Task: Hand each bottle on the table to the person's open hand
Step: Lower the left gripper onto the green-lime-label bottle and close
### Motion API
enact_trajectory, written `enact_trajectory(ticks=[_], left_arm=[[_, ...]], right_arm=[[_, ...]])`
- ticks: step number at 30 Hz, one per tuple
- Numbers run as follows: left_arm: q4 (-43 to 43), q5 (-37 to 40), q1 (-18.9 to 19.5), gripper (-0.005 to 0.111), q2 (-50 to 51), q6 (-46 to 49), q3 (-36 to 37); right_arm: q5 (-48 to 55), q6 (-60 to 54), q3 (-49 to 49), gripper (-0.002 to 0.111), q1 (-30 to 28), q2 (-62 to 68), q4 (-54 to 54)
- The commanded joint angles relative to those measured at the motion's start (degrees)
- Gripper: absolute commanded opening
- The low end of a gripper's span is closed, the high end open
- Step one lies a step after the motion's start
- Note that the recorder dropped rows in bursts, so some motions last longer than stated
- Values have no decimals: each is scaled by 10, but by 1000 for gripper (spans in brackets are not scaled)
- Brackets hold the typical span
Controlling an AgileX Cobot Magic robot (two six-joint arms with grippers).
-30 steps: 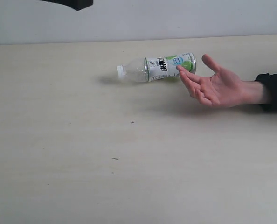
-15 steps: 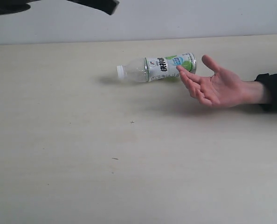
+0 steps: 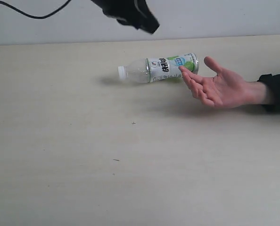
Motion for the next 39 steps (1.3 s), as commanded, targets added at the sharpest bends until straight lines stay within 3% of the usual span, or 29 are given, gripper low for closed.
enact_trajectory(ticks=[1,4,9,11,16,19,31,39], left_arm=[[248,87,-49,0,79,-56,-95],[349,77,-79,0,125,5,-139],[345,21,-88,3,152,38,-160],[346,5,-88,14,152,39,-160],[347,-23,-88,54,154,30,-160],[347,-45,-88,64,162,0,-160],[387,-134,-88,80,217,-37,-160],[418,-179,-88,81,243,-37,-160]], right_arm=[[-4,0,4,0,1,-2,2],[-4,1,4,0,1,-2,2],[-4,0,4,0,1,-2,2],[-3,-1,4,0,1,-2,2],[-1,-1,4,0,1,-2,2],[-1,-1,4,0,1,-2,2],[-1,-1,4,0,1,-2,2],[-1,-1,4,0,1,-2,2]])
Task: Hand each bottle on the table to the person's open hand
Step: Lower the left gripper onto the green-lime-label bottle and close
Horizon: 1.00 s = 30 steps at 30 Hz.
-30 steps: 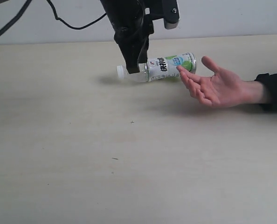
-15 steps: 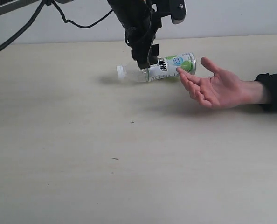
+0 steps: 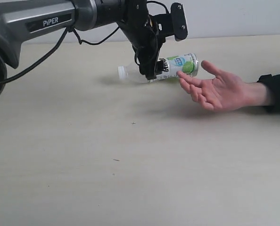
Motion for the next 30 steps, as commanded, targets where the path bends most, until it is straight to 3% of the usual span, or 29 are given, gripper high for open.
enact_trajectory(ticks=[1,30], left_arm=[[19,-28,-2,81,15,-6,-2],[40,-97,-2,81,73,-6,-2]], right_arm=[[-1,-1,4,0,1,-2,2],[-1,-1,4,0,1,-2,2]])
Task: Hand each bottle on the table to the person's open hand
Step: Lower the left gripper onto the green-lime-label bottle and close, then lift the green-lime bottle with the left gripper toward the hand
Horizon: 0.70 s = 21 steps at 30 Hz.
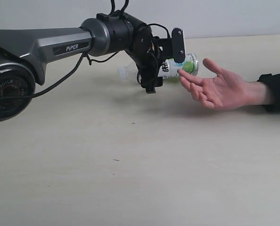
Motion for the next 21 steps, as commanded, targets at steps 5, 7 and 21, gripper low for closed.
enact_trajectory(ticks=[5,7,21], left_arm=[[1,-19,-2,81,5,-6,-2],[1,-21,-2,81,5,-6,-2],[1,-23,-2,35,5,-19,-2]], right_arm=[[-2,-1,4,0,1,-2,2],[-2,-1,4,0,1,-2,2],[-2,-1,4,0,1,-2,2]])
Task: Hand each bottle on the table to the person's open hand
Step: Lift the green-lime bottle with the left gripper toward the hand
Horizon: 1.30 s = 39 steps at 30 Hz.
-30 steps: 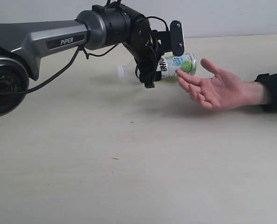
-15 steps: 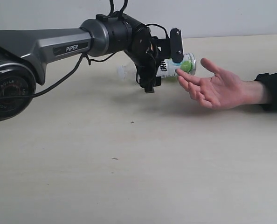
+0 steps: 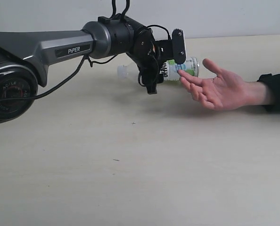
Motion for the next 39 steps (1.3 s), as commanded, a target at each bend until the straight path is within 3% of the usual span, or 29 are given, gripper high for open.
enact_trajectory(ticks=[1,3,4,12,20,26,39], left_arm=[[1,-4,-2,24,-3,-13,-2],[1,-4,-2,5,-5,-13,-2],[1,-4,-2,0,-7,-13,-2],[3,-4,-2,0,-63,-86,-2],[3,48,-11,0,-136,-87,-2],[3,134,-34,0,-165,24,-2],[38,227,-119,0,-186,145,-2]], right_arm=[[-2,-1,4,0,1,-2,2],[-2,-1,4,0,1,-2,2],[-2,-1,4,0,1,-2,2],[-2,-1,4,0,1,-2,2],[-2,-1,4,0,1,-2,2],[-2,-1,4,0,1,-2,2],[-2,-1,4,0,1,-2,2]])
